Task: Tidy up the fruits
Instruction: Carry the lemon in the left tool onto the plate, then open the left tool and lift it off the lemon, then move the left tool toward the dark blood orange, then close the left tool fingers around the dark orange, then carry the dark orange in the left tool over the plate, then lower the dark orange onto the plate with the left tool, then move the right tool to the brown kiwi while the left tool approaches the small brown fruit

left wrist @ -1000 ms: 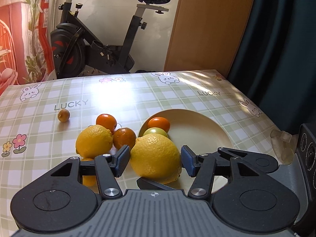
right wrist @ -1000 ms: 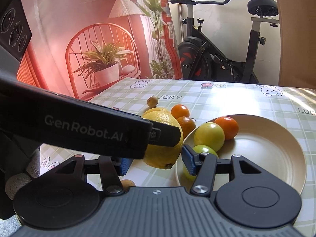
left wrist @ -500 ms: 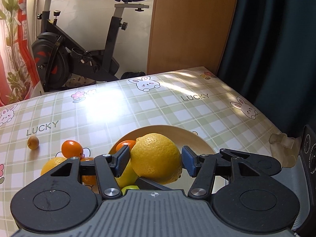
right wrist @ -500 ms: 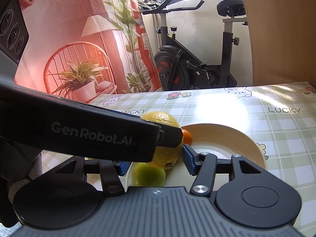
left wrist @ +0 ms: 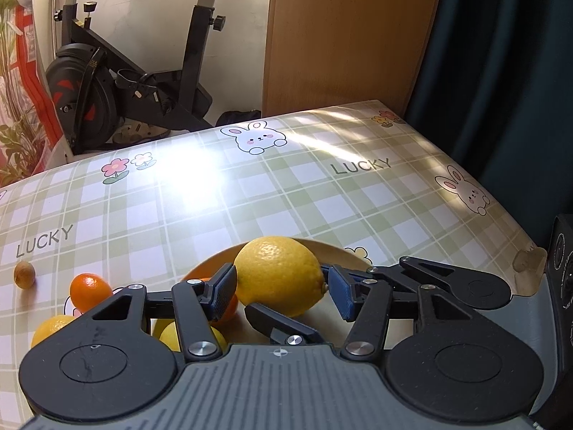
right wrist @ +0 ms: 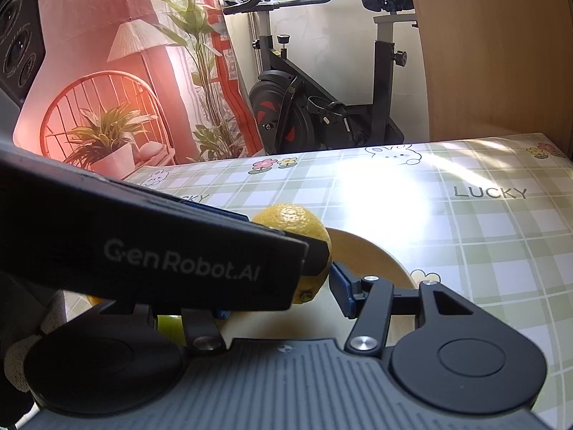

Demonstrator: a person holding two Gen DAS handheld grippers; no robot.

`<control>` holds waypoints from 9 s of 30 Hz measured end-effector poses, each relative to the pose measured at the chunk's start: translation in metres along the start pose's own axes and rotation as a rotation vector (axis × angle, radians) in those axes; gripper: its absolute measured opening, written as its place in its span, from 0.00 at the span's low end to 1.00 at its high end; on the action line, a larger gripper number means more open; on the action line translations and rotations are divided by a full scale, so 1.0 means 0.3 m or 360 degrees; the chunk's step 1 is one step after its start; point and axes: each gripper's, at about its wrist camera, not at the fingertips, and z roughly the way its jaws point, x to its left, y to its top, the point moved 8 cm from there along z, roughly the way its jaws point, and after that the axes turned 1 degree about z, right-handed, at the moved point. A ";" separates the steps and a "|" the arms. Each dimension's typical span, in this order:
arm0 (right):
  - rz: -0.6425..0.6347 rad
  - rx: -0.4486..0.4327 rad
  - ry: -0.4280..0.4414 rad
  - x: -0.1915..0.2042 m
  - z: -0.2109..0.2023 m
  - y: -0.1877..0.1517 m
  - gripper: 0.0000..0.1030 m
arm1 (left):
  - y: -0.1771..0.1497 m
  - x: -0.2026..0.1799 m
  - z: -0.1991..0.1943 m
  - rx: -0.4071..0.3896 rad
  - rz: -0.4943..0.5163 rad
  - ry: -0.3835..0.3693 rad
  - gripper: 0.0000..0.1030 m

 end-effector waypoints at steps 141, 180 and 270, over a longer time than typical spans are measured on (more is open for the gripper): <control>-0.0464 0.0356 0.0239 0.594 0.243 -0.143 0.46 | -0.357 0.519 -0.234 -0.0086 -0.0503 -0.0018 0.41; -0.0043 -0.0017 0.0035 0.223 -0.080 -0.027 0.44 | -0.119 0.044 -0.178 -0.0118 -0.0066 -0.0037 0.43; -0.0385 0.0231 0.0234 0.498 -0.077 -0.228 0.50 | -0.493 0.474 -0.457 -0.0199 -0.0661 0.0207 0.49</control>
